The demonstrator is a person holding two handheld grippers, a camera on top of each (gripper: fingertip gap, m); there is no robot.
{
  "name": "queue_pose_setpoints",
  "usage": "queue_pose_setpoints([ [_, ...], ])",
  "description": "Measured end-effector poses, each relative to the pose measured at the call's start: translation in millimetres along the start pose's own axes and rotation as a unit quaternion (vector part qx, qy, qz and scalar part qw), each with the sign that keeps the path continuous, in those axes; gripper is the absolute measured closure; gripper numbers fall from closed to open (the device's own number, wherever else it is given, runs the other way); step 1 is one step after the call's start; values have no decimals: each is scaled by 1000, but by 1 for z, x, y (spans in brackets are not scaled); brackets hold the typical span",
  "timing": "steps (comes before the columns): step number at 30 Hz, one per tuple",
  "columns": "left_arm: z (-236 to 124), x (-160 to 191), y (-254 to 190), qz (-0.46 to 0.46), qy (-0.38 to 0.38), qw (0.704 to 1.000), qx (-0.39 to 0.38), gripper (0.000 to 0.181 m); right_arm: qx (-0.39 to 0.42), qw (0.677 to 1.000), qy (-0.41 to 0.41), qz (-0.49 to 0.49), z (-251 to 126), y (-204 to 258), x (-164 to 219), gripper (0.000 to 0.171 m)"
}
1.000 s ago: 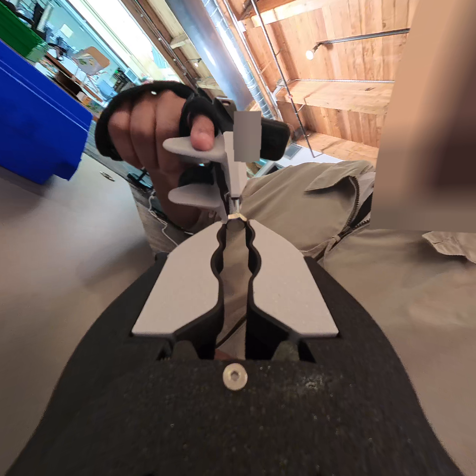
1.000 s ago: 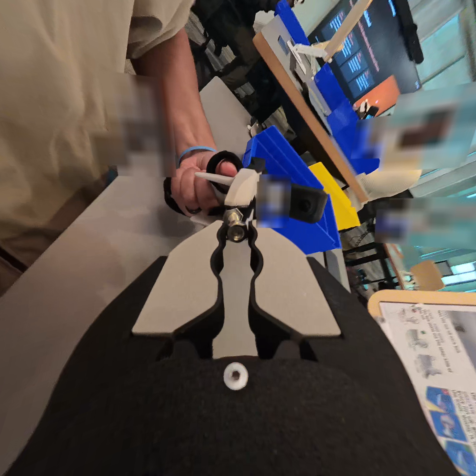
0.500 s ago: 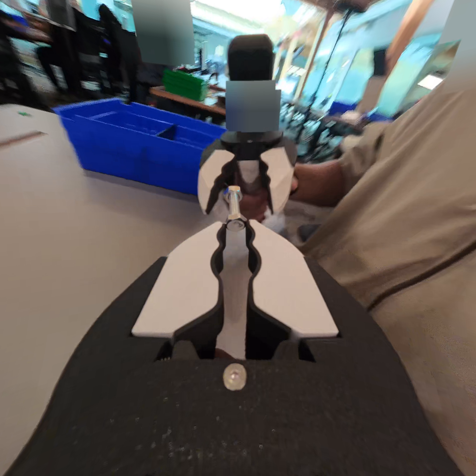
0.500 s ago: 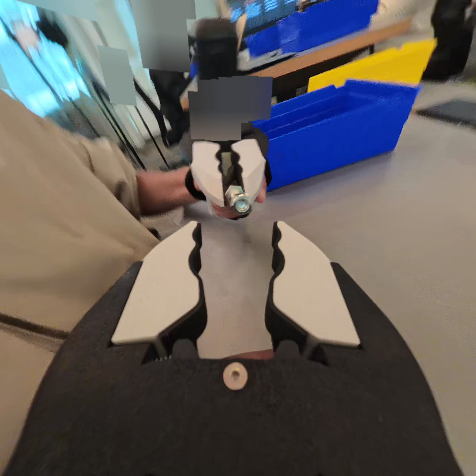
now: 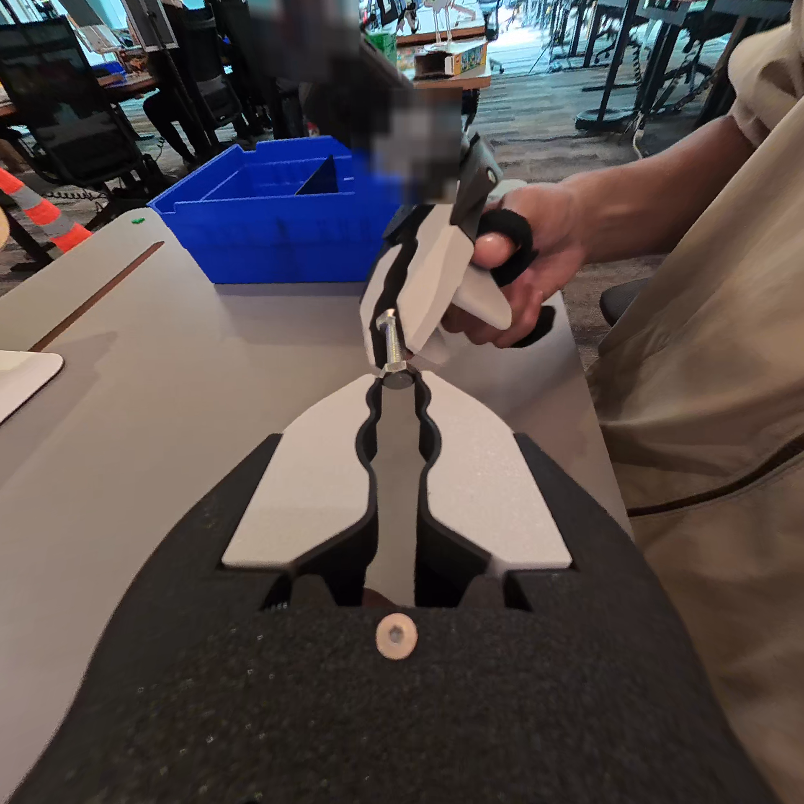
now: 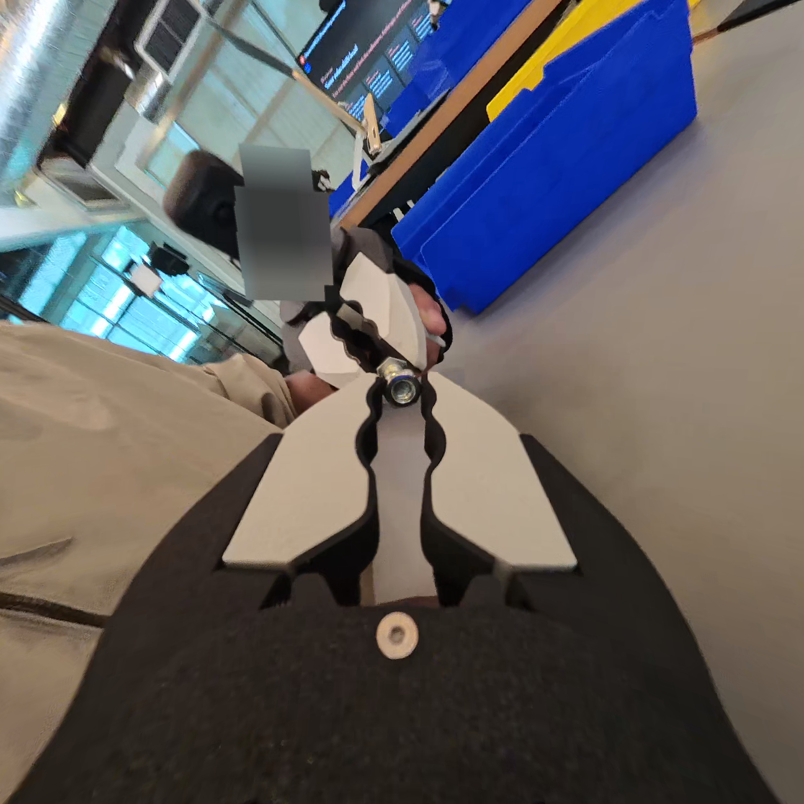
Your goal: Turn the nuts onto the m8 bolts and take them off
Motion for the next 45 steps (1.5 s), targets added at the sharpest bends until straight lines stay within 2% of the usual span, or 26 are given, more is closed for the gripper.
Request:
queue_pose_setpoints([
  [5,-6,-8,-6,-96,-57,992,61,167,12,989,41,-145,0,12,-1,155],
  [10,-9,-18,-19,-148,-94,977,122,167,21,935,95,-340,-3,27,0,155],
  [13,-13,-25,-22,-213,-135,951,179,167,19,898,100,-428,-7,35,-4,155],
  [15,-18,-30,-23,-260,-168,925,222,167,14,876,101,-471,-11,40,-8,155],
  [18,-16,-24,-21,-281,-169,918,223,167,23,861,113,-496,-16,42,-13,155],
  [21,-15,-19,-12,-265,-157,934,182,167,63,857,111,-499,-24,35,-21,155],
  [23,-16,-13,3,-242,-142,954,105,167,114,863,104,-480,-29,25,-25,155],
  [25,-19,-1,25,-211,-117,970,-12,167,181,869,90,-451,-32,9,-27,155],
  [27,-24,10,40,-184,-87,973,-106,167,239,876,65,-413,-31,-4,-27,155],
  [28,-29,15,49,-170,-69,969,-164,167,262,880,52,-393,-29,-11,-27,155],
  [30,-34,25,57,-168,-28,959,-228,167,313,881,27,-354,-28,-24,-26,155],
  [34,-57,50,71,-154,74,904,-392,167,399,879,-60,-254,-34,-49,-27,155],
  [37,-61,55,64,-182,80,881,-429,167,436,868,-105,-213,-39,-57,-26,155],
  [45,-49,53,54,-190,80,887,-414,166,450,862,-125,-197,-48,-58,-23,155],
])
Point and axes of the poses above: each gripper's, where its closed fingertips meet, z out along the fingers, x out of its underside, y = z × x across the jaws, the point moved 2 cm from there along -z, back along the fingers, and after that the axes turned 8 degrees about z, right-handed, at the moved point
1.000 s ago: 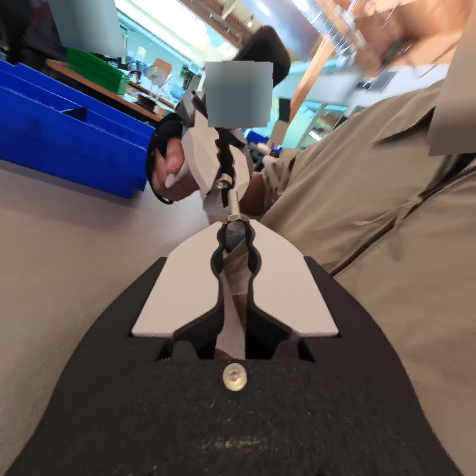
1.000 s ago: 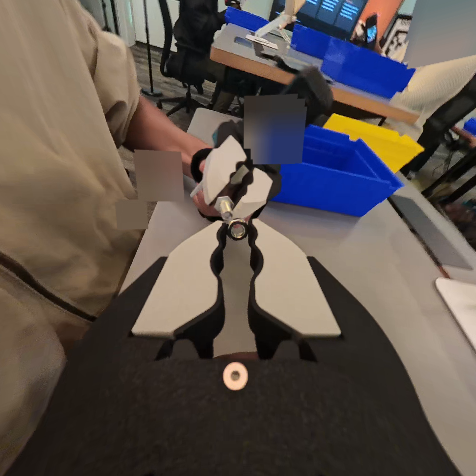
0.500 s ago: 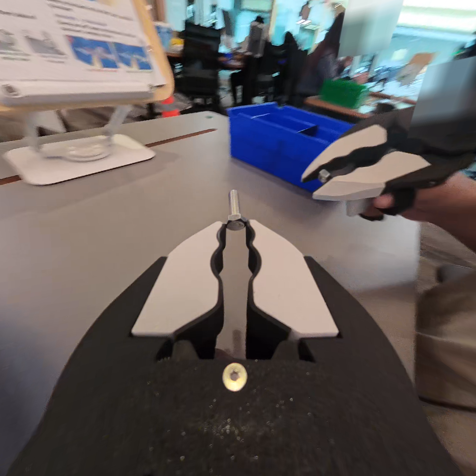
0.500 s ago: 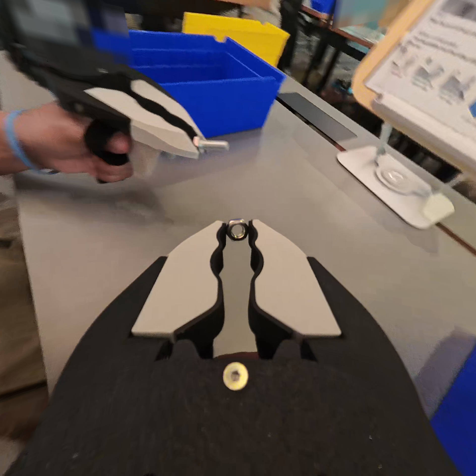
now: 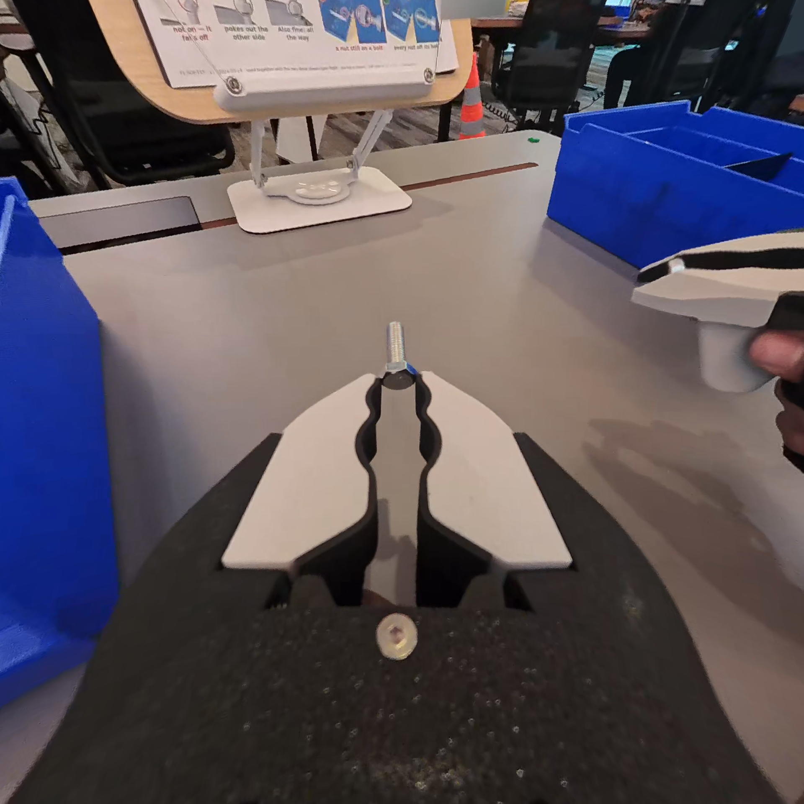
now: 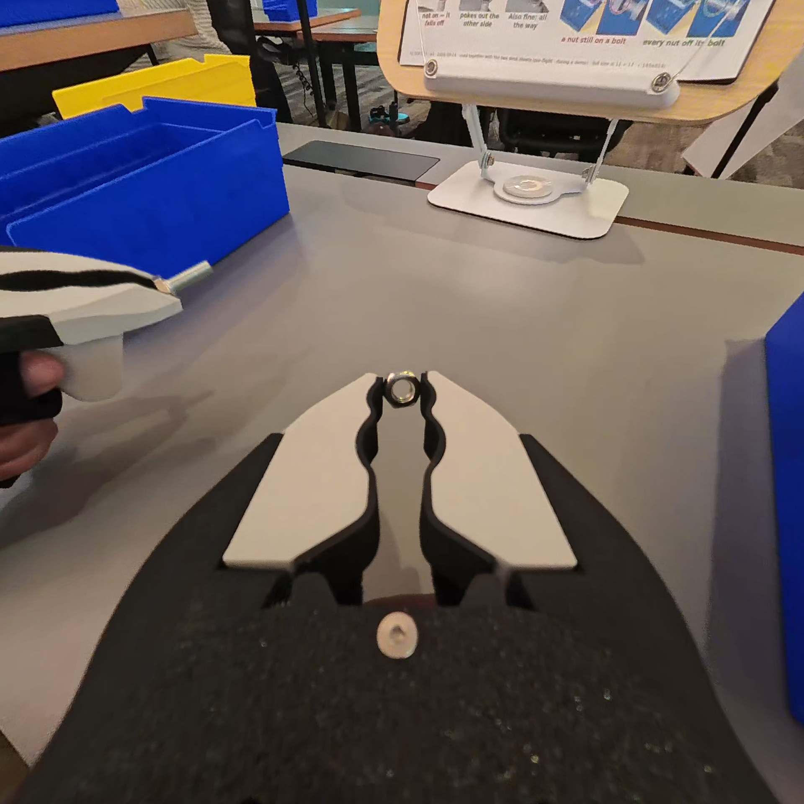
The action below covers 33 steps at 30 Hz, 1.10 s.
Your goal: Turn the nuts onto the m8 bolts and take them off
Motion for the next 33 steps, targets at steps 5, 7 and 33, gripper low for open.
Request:
queue_pose_setpoints([
  [5,0,5,-3,-9,2,1000,8,167,23,1000,-13,-10,-8,-13,-10,155],
  [7,-1,5,-4,-1,3,1000,12,166,44,998,-27,-27,-18,-29,-31,155],
  [33,-6,2,-20,11,3,998,61,166,143,828,537,75,29,-360,-4,154],
])
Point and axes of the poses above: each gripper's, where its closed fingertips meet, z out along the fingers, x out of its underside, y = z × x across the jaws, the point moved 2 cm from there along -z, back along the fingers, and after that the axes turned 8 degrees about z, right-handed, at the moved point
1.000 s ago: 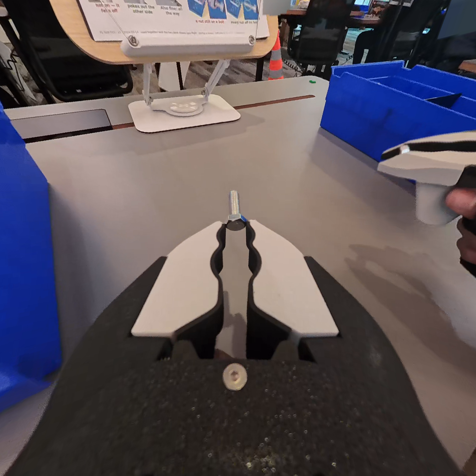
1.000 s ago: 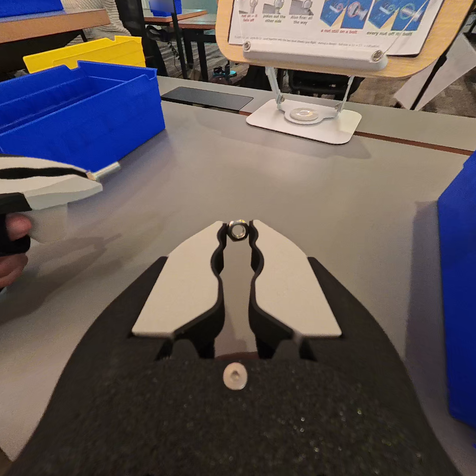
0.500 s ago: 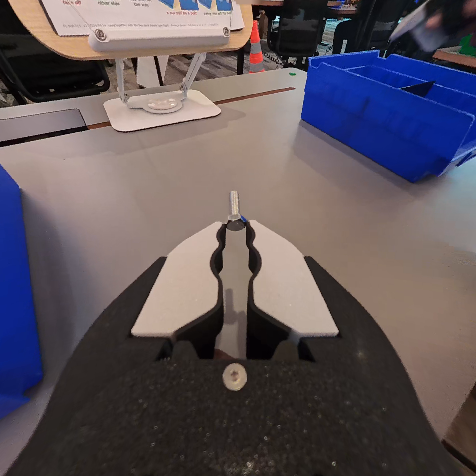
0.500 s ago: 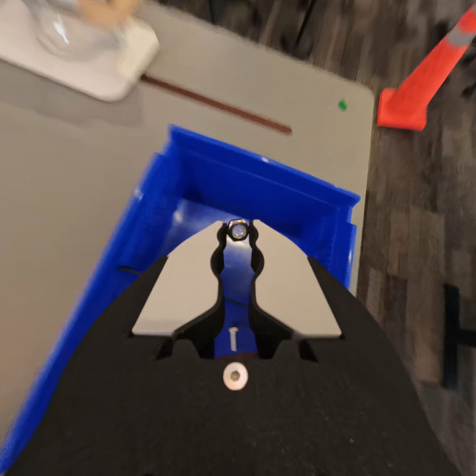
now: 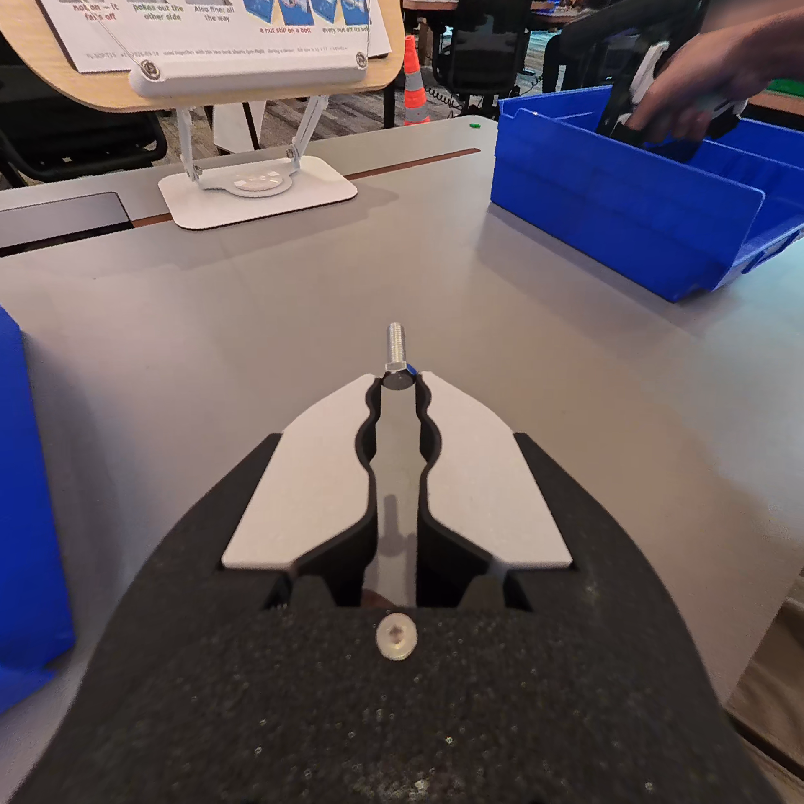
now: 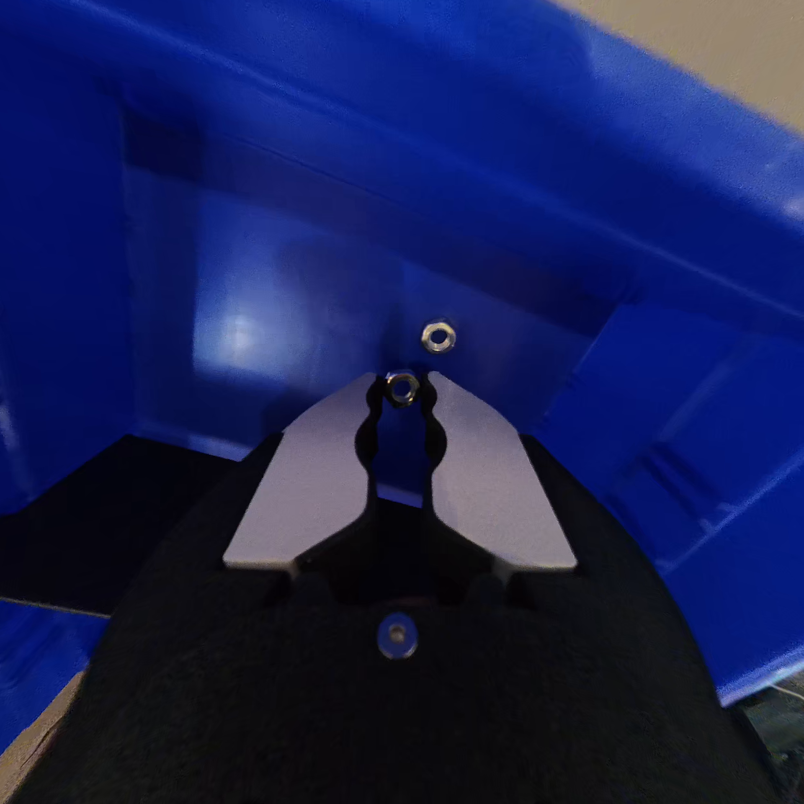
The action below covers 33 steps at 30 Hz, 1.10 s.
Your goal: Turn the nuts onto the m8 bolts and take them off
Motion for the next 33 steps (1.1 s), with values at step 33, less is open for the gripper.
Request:
queue_pose_setpoints([
  [33,-1,1,22,-4,-4,999,-37,166,40,840,-540,-38,-75,269,122,100],
])
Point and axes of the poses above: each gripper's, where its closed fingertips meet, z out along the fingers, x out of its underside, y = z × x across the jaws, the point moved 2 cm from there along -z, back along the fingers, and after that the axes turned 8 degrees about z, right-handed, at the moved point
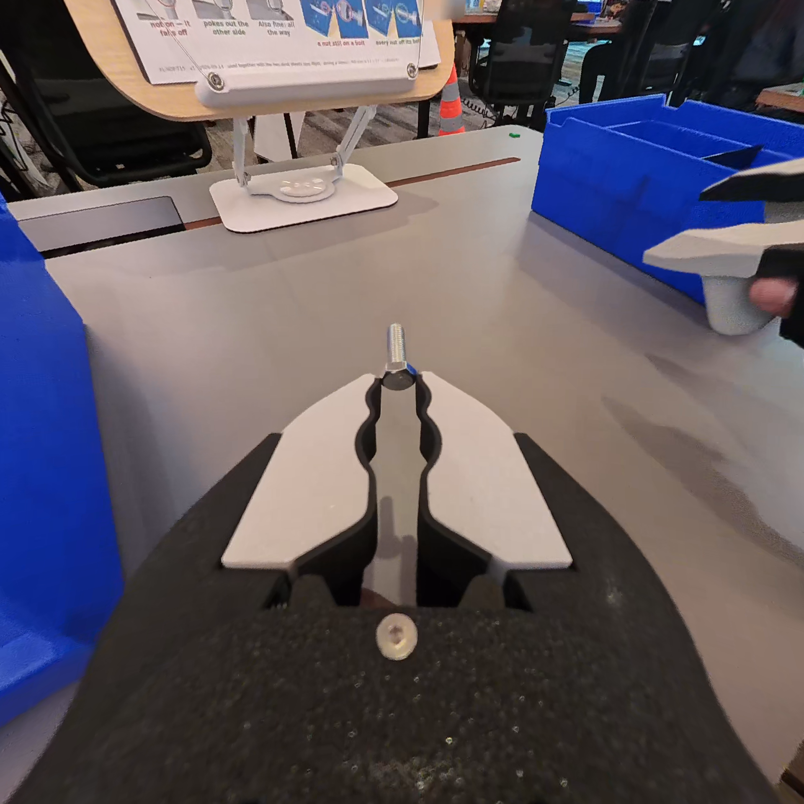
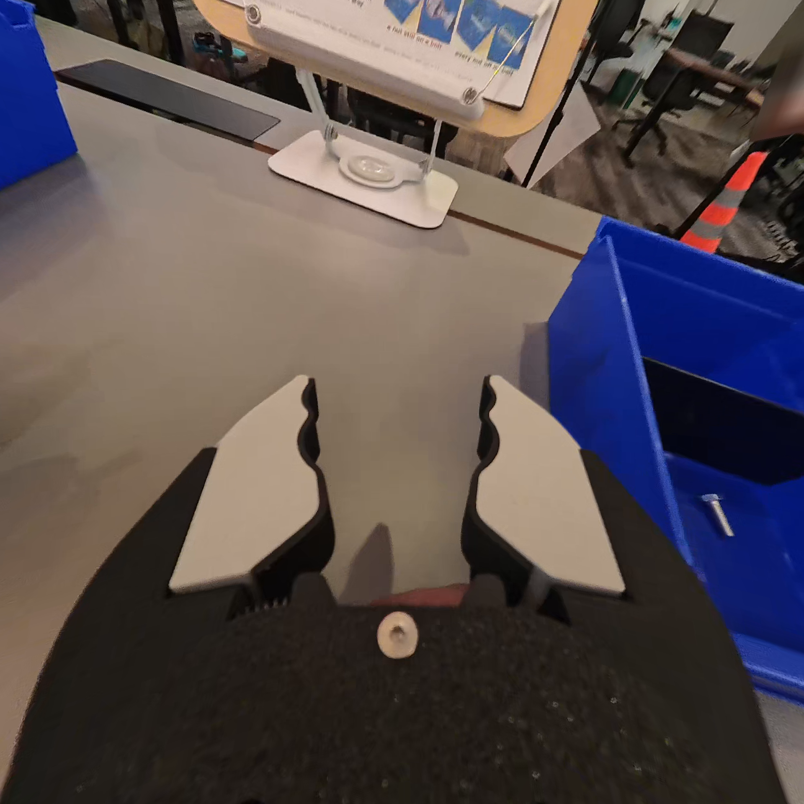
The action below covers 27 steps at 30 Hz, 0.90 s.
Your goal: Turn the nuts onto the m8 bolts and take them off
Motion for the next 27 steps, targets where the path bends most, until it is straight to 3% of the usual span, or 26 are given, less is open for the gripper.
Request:
queue_pose_setpoints([
  [9,3,5,3,-1,13,1000,8,166,-12,1000,10,5,6,1,6,101],
  [12,6,-1,-4,24,-2,998,52,166,-65,998,-2,-9,6,14,1,106],
  [13,6,-3,-7,37,-7,997,67,166,-123,992,-10,-23,5,27,-3,106],
  [17,5,-16,-30,66,-16,977,201,167,-373,923,-49,-84,-23,84,-21,112],
  [19,3,-22,-41,73,-8,958,276,167,-438,885,-65,-144,-34,98,-24,112],
  [23,-10,-38,-60,97,-5,899,426,167,-506,828,-80,-229,-41,113,-28,122],
  [27,-10,-43,-66,116,24,860,496,166,-536,797,-70,-270,-39,123,-23,129],
])
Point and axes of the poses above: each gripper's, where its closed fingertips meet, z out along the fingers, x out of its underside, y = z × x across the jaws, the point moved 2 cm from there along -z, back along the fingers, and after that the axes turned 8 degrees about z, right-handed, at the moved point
